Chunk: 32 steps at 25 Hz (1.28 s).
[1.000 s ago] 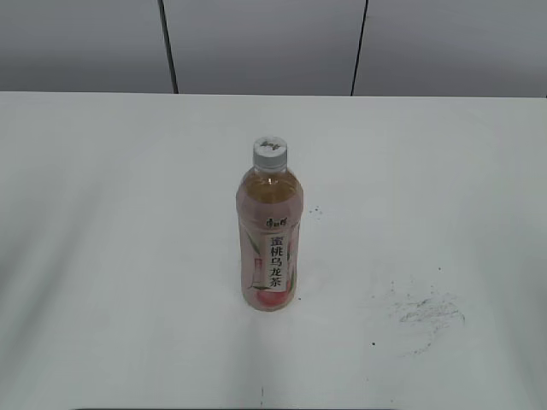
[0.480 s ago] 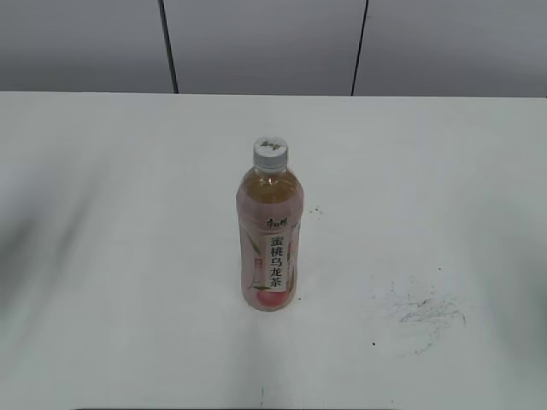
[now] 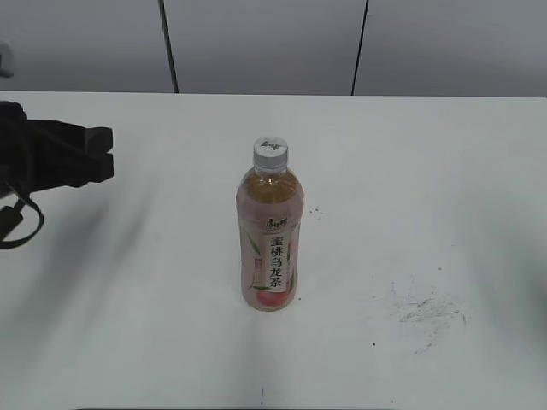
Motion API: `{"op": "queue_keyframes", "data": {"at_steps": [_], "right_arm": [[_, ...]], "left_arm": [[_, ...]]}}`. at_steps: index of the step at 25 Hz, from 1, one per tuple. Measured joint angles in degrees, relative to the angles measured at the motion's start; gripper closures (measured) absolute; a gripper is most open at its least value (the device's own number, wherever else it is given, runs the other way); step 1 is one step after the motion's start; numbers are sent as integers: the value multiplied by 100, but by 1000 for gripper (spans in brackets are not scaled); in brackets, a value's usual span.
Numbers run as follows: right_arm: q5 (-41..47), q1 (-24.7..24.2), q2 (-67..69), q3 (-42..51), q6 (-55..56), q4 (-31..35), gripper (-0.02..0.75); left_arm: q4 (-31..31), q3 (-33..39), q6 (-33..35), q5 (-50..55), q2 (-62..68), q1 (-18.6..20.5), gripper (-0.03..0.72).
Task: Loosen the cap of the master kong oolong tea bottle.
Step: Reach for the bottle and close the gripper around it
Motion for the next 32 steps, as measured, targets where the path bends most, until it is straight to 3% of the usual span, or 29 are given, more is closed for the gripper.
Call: {"op": "queue_keyframes", "data": {"at_steps": [6,9,13,17,19,21,23,27,32], "right_arm": [[-33,0,97,-11,0,0,224],[-41,0,97,-11,0,1,224],[-41,0,97,-11,0,37,224],[-35,0,97,-11,0,132,224],[-24,0,97,-11,0,183,224],[-24,0,97,-11,0,209,224],[-12,0,97,-11,0,216,224],[28,0,97,-11,0,221,224],[256,0,97,-11,0,221,224]], "left_arm": [[370,654,-749,-1778,973,0,293],[1258,1025,-1249,-2877,1356,0,293],[2294,1498,-1392,-4177,1466,0,293],[2887,1796,-1449,-4362,1475,-7,293],[3472,1785,-1534,-4369,1502,-7,290],[4020,1705,-1586,-4382,1502,-7,260],[4414,1589,-1631,-4393,1502,-7,183],[4582,1316,-1942,-4408,1506,-14,62],[5051,736,-2323,-4430,1649,-162,57]]}}
